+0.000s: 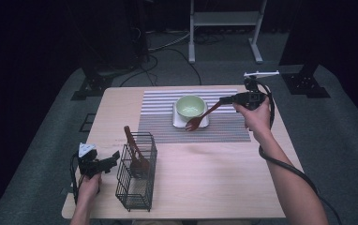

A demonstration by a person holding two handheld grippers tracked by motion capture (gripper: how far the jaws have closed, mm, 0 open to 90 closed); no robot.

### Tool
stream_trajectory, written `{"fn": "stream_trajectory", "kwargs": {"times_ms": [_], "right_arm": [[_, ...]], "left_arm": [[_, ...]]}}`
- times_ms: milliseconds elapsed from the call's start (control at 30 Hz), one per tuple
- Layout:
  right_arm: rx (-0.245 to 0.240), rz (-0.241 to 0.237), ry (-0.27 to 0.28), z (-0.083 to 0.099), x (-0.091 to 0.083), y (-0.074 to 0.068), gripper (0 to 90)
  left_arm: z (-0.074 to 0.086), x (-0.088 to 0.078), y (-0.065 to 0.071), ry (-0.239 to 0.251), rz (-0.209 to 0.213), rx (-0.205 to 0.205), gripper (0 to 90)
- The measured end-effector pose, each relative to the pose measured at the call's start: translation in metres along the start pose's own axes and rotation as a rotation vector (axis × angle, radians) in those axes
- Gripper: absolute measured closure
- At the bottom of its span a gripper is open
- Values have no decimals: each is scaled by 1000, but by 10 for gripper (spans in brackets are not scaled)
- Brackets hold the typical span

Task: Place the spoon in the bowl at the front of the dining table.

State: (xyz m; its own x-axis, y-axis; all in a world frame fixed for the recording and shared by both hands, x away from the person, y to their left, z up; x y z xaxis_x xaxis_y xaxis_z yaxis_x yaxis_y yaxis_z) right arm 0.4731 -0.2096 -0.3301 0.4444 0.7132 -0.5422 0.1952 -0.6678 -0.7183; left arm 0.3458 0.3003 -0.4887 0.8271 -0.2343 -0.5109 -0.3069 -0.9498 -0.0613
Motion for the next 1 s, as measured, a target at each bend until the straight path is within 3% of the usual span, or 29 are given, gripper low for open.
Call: {"fn": "stream_trajectory", "kwargs": {"times_ms": [167,1000], "right_arm": [[21,-10,16,-6,3,1,835],[66,47,88,-33,19,-2,835]], "left_arm": [[0,0,0,5,1,-5,0],[0,0,0,4,0,0,0]]}}
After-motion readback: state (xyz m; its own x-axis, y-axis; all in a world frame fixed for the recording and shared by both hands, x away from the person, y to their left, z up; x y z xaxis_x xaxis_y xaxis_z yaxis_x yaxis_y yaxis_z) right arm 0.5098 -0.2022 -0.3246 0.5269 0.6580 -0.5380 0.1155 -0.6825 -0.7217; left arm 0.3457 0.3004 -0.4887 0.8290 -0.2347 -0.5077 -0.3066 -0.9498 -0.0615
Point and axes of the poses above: each handheld gripper's, and its own axes: x roughly forward along the jaws, z roughly out of its underside, y roughly to its right, the point moved 2 cm from there along x, roughly forward along the jaws, and after that the axes turned 15 degrees about x, right-handed, at the moved point
